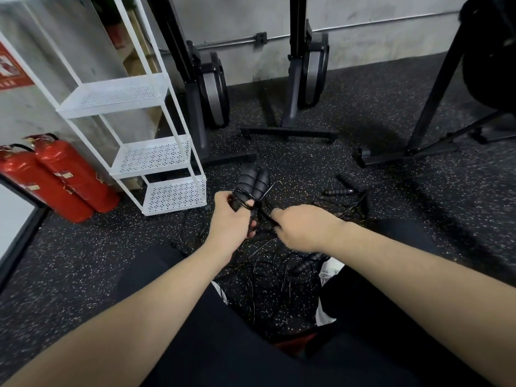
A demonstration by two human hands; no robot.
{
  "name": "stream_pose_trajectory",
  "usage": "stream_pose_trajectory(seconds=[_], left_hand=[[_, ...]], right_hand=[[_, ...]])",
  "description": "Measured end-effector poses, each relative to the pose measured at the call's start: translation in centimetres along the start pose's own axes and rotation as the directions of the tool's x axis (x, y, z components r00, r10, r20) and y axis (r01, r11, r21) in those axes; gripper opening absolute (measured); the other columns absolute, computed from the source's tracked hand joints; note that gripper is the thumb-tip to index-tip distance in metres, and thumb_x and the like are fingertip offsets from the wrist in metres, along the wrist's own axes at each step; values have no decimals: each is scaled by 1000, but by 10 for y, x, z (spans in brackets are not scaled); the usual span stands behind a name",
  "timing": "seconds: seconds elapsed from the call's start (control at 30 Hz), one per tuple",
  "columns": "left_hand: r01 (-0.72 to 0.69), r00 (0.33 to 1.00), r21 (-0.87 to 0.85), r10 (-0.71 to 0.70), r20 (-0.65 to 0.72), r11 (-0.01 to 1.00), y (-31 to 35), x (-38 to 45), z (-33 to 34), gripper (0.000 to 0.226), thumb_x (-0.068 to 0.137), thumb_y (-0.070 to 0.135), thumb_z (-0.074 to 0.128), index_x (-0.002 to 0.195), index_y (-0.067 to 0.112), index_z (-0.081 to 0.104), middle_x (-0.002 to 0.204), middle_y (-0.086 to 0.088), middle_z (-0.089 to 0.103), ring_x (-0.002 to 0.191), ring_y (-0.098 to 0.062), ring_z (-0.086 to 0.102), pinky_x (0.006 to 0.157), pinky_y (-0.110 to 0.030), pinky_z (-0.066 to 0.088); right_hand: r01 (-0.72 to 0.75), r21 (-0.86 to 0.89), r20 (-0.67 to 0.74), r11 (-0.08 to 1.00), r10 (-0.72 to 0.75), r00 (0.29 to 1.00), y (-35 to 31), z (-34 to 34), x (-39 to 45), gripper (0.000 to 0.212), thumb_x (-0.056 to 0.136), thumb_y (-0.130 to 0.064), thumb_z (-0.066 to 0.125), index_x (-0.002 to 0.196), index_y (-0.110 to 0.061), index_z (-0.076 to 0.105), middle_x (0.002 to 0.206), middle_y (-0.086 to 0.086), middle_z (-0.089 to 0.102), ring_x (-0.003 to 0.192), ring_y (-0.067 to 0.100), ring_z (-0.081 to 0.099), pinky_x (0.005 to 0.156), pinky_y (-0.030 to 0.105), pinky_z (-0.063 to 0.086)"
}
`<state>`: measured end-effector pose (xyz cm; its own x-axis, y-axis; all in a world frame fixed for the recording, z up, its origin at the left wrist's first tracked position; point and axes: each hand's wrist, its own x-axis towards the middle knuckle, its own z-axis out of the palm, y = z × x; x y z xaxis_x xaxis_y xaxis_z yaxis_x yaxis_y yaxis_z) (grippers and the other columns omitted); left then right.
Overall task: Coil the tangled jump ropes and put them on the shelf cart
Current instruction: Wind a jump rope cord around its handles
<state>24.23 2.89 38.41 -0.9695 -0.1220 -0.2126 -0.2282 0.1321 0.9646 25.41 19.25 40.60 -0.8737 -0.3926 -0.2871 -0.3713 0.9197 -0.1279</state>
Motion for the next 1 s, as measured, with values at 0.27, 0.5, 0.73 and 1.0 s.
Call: stream_pose_trajectory(seconds=[0.27,0.5,0.73,1.0], left_hand=[[-244,968,613,147,204,752,-19,22,-1,33,95,10,66,114,26,44,118,-3,52,83,-16,59,72,-33,48],[-307,906,612,26,423,728,-15,15,-3,31,97,22,68,126,20,57,112,-3,61,83,-25,69,76,-48,61],[-243,612,438,-213,761,866,7,5,-9,44,97,6,68,131,24,46,115,-7,65,88,-6,68,79,-31,60],[-54,575,258,-181,798,965,18,-2,-18,53,89,1,71,132,13,42,133,-26,60,113,-34,66,104,-54,52]], right_hand=[[111,-203,43,973,-104,994,-13,-8,-2,29,103,-29,41,119,-17,62,116,8,67,100,32,64,78,37,47],[124,-66,-154,990,-133,979,7,-39,-3,18,90,-47,64,106,-41,70,90,-16,66,92,15,65,81,30,51],[249,332,-64,910,-242,968,30,-52,0,13,83,-42,80,95,-43,76,95,-26,71,91,-7,62,84,18,47],[170,702,-142,691,-98,985,46,-47,8,20,71,-35,89,81,-24,75,86,9,72,75,11,60,77,32,48]])
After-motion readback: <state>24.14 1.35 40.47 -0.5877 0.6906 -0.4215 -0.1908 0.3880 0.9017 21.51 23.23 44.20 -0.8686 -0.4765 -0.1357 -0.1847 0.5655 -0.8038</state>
